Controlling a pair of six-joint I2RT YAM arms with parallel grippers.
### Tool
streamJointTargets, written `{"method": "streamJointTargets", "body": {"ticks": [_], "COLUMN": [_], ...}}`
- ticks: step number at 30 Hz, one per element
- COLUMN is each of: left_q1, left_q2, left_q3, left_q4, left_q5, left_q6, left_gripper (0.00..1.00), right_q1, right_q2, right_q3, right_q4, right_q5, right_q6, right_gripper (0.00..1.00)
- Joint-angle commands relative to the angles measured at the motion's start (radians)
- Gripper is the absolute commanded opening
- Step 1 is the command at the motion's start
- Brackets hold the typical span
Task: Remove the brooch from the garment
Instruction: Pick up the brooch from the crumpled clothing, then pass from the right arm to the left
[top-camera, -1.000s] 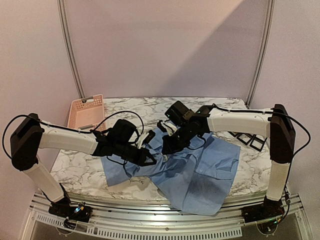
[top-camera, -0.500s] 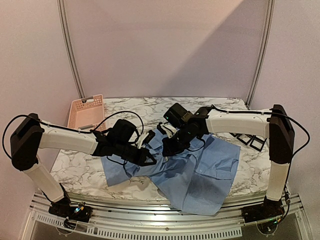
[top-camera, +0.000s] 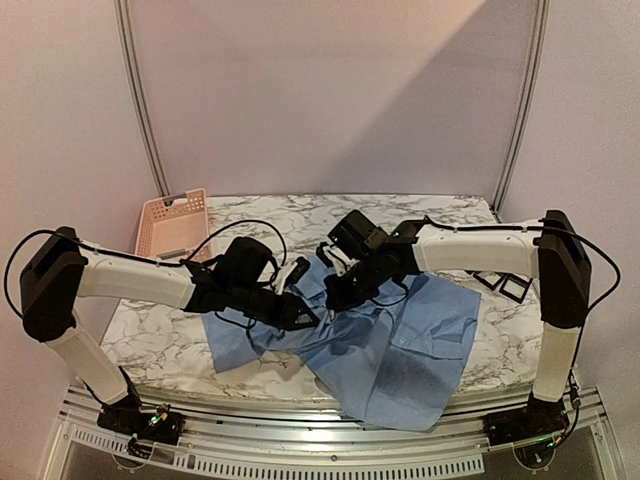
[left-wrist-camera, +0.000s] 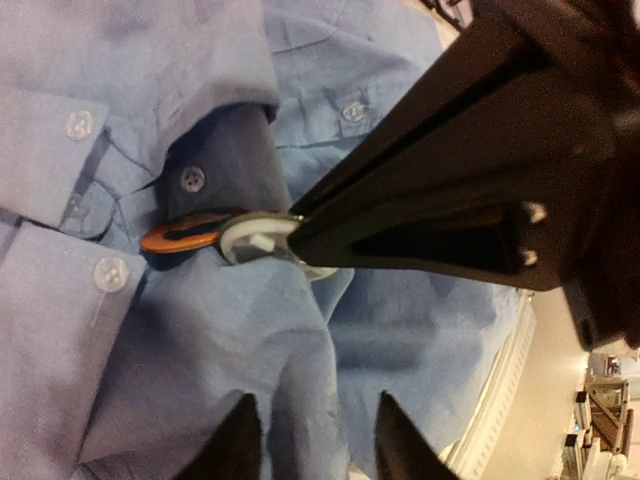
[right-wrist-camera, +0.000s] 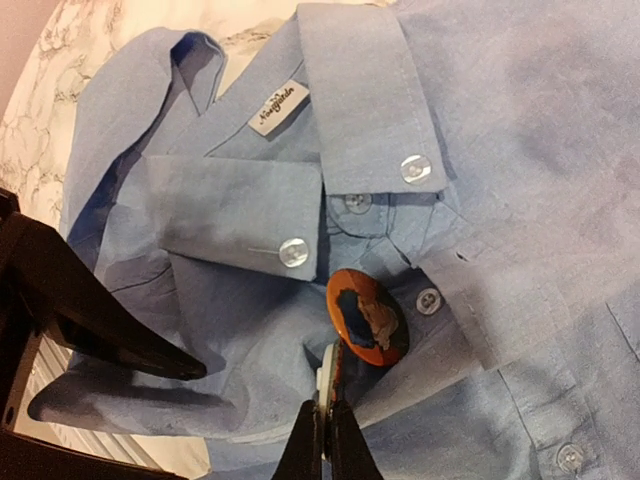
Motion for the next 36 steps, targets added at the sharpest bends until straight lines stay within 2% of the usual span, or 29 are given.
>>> {"method": "streamJointTargets", "body": {"ticks": [1,6,12,20,27,36], "left_q1": [0.001,0.059,0.162,0.224,0.230,0.228], "left_q2": [-0.062,-0.130,-0.167,-0.025,0.050,0.116], "left_q3": [0.019,0.053,0.154,0.368,0.358,0.334], "left_q4": [0.008,-0.113,-0.272,-0.494,-0.408,-0.365], "left_q5": [-0.018,-0.025,0.051,0.166,0.253,0.326], "left_q6": [-0.018,0.019,0.119,0.320,0.330,0.351], "left_gripper": [0.52,0.73,0.83,0.86,0.86,0.86], "right_q1": [0.005,0.006,0.005,0.000,-0.061,-0.127], "right_q2": [-0.094,-0.178,-0.216,-0.213,-0.212,-0.217], "right_q3": [-0.111,-0.245,-0.351,-0.473,-0.572,-0.613], "right_q4": [0.224,0.444,0.690,0.998,1.221,1.271], "right_q5": [0.068,0.089,0.091,0.054,-0.137,-0.375], "right_q6": [0.051,0.046,0.010,0.021,0.099,0.139], "right_gripper": [0.00,0.00,0.00,0.00,0.00,0.00]}}
